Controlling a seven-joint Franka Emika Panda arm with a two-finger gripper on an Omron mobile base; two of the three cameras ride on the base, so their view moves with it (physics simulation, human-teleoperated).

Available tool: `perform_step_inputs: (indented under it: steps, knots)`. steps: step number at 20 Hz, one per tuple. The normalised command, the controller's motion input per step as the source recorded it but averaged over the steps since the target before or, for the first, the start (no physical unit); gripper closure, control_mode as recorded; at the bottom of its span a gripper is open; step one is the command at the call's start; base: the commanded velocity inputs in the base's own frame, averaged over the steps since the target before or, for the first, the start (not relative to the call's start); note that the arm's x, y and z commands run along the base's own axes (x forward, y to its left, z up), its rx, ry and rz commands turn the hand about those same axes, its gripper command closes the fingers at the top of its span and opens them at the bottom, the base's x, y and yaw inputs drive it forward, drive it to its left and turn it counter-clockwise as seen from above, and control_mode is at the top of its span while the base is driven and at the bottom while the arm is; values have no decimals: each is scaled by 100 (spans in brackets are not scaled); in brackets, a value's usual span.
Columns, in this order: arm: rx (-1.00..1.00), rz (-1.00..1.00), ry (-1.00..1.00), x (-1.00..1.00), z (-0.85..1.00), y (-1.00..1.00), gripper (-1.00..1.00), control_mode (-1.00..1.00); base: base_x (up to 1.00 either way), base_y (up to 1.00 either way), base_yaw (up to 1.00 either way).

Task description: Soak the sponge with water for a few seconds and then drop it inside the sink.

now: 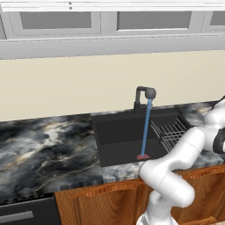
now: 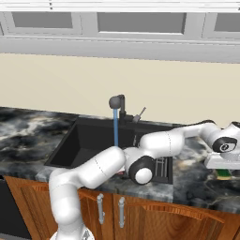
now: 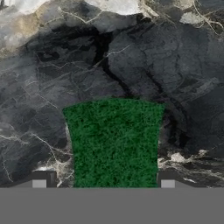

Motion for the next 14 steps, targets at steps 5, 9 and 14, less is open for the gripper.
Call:
perform_step_inputs:
  steps: [5,9,14]
  knots:
    - [8,0,15,-6,-94,0,-100,-100,0,0,0]
    - [12,0,22,-16,-70,0,-100,-100,0,0,0]
    - [13,0,19,-24,-61,0,-100,-100,0,0,0]
